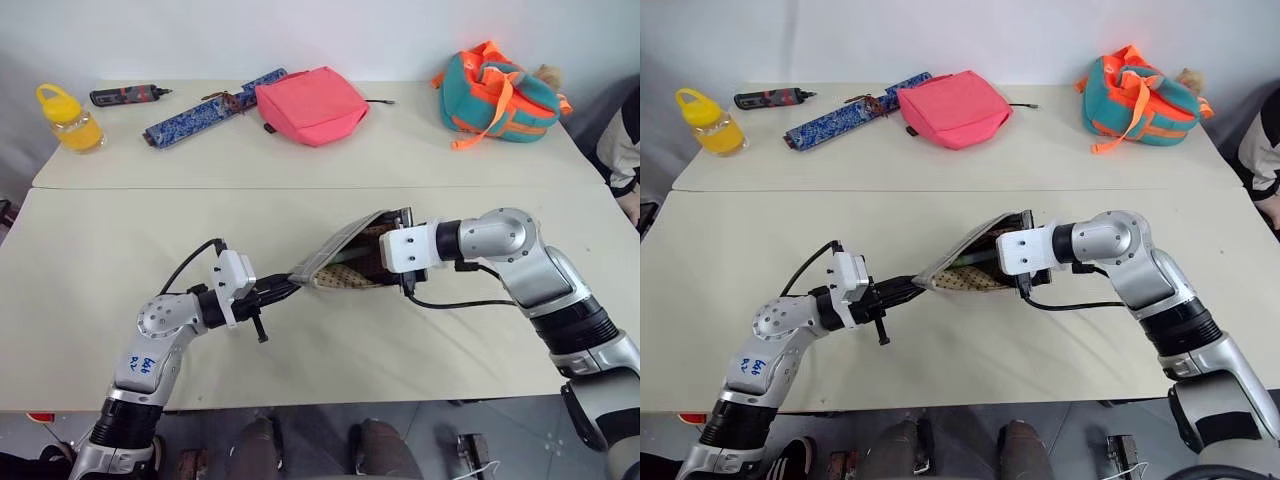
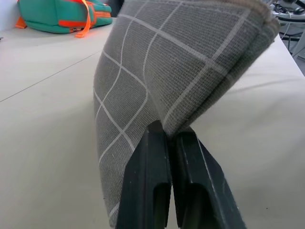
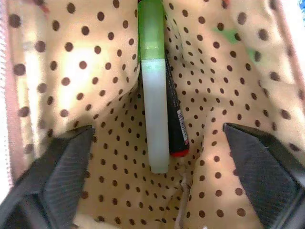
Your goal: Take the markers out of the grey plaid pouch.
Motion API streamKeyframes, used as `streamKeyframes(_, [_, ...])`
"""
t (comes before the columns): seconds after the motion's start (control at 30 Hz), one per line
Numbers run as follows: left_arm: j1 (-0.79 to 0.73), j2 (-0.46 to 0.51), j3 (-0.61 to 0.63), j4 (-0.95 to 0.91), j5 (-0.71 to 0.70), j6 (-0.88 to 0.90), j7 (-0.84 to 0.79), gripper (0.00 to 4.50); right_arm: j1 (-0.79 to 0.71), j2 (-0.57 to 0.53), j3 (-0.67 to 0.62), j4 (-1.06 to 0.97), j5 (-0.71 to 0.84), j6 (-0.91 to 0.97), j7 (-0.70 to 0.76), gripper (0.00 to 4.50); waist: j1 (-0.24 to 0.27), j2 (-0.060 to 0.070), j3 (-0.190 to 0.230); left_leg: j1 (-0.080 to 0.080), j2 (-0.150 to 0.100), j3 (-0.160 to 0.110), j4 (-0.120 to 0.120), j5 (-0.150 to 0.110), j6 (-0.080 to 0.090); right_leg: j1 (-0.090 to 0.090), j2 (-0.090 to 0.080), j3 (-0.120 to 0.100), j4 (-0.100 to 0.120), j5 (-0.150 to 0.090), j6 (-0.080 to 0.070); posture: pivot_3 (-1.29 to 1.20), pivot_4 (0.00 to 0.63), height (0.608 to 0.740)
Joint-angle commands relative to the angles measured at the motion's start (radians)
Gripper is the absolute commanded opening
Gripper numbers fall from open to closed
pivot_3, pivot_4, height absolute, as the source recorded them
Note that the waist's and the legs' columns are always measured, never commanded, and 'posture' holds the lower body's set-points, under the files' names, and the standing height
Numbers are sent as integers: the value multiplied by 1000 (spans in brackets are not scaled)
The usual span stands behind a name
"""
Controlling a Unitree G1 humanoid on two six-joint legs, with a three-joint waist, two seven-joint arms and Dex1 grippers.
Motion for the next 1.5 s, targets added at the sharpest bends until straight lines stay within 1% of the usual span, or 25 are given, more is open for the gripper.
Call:
streamKeyframes(0.03, [-2, -9, 21, -31, -33, -2, 0, 0, -2, -8, -38, -26, 9, -2, 2, 3174, 0, 0, 0, 0, 0, 0, 0, 0, 0, 0, 0, 0, 0, 0, 0, 0, 150, 740])
streamKeyframes(0.07, [-1, -11, 23, -33, -38, 4, 1, 0, -4, -9, -36, -28, 8, -9, 5, 2873, 0, 0, 0, 0, 0, 0, 0, 0, 0, 0, 0, 0, 0, 0, 0, 0, 150, 740])
streamKeyframes(0.23, [-2, -21, 41, -53, -100, 77, 0, 0, -24, 2, -48, -69, 52, 29, 34, 2873, 0, 0, 0, 0, 0, 0, 0, 0, 0, 0, 0, 0, 1, 0, 0, 0, 150, 740])
streamKeyframes(0.37, [6, -16, 61, -79, -239, 246, -19, 0, -81, 10, -34, -89, 66, 57, 75, 2873, -2, 0, 0, 0, 0, -2, 0, 0, 0, 0, 0, 0, 2, 0, 0, 0, 150, 740])
streamKeyframes(0.47, [-12, -33, 77, -98, -347, 358, -11, 0, -132, 24, -14, -82, 69, 66, 113, 2873, -1, 0, 0, 0, 0, -3, 1, 0, 0, 0, 0, 0, 2, 0, 0, 0, 150, 740])
streamKeyframes(0.6, [-17, -29, 40, -105, -349, 418, -20, 0, -178, 16, -3, -66, 84, 119, 192, 2873, -1, 0, 0, 0, 0, -3, 2, 0, 0, 0, 0, 0, 2, 0, 0, 0, 150, 740])
streamKeyframes(0.7, [-15, -41, 26, -119, -339, 424, -13, 0, -195, 4, 5, -43, 60, 110, 222, 2278, 1, 0, 0, 0, 0, -3, 2, 0, 0, 0, 0, 0, 2, 0, 0, 0, 150, 740])
streamKeyframes(0.8, [-6, -52, 27, -126, -338, 427, 0, 0, -191, -5, 13, -29, 22, 74, 226, 1261, 0, 0, 0, 0, 0, -3, 3, 0, 0, 1, 0, 0, 2, 0, 0, 0, 150, 740])
streamKeyframes(0.9, [3, -58, 23, -127, -320, 416, 8, 0, -176, -20, 27, -31, 5, 83, 255, 1261, 0, 0, 0, 0, 0, -2, 3, 0, 0, 0, 0, 0, 2, 0, 0, 0, 150, 740])
streamKeyframes(1.1, [8, -63, -3, -125, -262, 367, 18, 0, -135, -48, 36, -119, 52, 225, 344, 1261, 0, 0, 0, 0, 0, -3, 3, 0, 0, 0, 0, 0, 2, 0, 0, 0, 150, 740])
streamKeyframes(1.27, [5, -65, -11, -105, -231, 338, 11, 0, -110, -55, 70, -112, 1, 203, 341, 1261, 0, 0, 0, 0, 0, -3, 3, 0, 0, 1, 0, 0, 2, 0, 0, 0, 150, 740])
streamKeyframes(1.5, [24, -69, -18, -111, -226, 335, 8, 0, -112, -26, 103, -41, -92, 126, 274, 1261, -2, 0, 0, 0, 0, -2, 4, 0, 0, 1, 0, 0, 2, 0, 0, 0, 150, 740])
